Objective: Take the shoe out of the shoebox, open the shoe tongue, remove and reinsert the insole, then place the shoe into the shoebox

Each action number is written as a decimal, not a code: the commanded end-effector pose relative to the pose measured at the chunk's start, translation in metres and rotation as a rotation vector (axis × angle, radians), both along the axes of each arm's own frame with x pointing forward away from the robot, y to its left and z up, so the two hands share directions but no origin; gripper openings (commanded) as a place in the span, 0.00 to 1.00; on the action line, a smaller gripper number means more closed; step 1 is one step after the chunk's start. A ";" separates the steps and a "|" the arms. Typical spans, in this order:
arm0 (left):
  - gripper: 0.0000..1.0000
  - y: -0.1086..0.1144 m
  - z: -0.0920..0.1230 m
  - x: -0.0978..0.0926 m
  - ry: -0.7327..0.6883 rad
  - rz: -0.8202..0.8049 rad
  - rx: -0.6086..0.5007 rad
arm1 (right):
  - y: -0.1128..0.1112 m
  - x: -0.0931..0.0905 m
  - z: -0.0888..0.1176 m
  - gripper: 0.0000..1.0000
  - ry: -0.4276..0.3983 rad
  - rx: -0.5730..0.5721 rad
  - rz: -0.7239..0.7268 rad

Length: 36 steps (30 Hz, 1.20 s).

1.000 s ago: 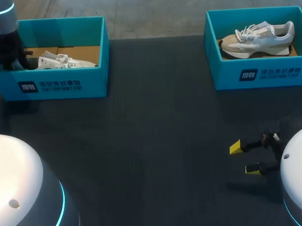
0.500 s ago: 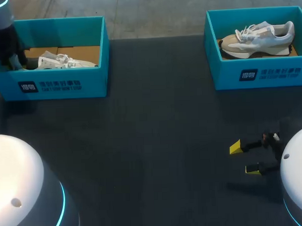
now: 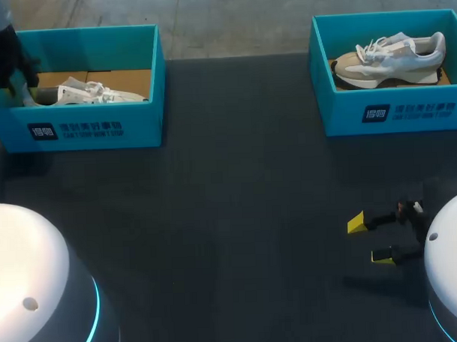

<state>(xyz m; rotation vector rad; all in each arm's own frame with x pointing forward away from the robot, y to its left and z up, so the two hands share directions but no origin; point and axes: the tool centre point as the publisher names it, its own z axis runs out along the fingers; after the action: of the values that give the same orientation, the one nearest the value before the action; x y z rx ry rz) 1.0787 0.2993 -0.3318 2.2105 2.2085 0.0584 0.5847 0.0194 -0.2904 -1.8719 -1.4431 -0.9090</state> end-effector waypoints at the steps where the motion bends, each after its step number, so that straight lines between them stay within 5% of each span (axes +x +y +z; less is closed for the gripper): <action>1: 0.55 0.000 0.006 -0.004 -0.005 -0.004 -0.004 | -0.001 -0.003 0.002 1.00 -0.002 -0.002 -0.003; 20: 0.67 -0.008 0.006 -0.006 0.005 -0.006 -0.010 | -0.001 -0.003 0.002 1.00 -0.002 -0.002 -0.003; 36: 0.78 -0.002 0.057 -0.007 -0.047 -0.002 -0.068 | -0.001 -0.003 0.002 1.00 -0.002 -0.002 -0.003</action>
<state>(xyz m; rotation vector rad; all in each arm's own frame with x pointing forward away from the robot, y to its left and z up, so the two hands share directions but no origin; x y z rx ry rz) 1.0793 0.2959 -0.2852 2.1514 2.1574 0.0225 0.5847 0.0194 -0.2904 -1.8719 -1.4431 -0.9090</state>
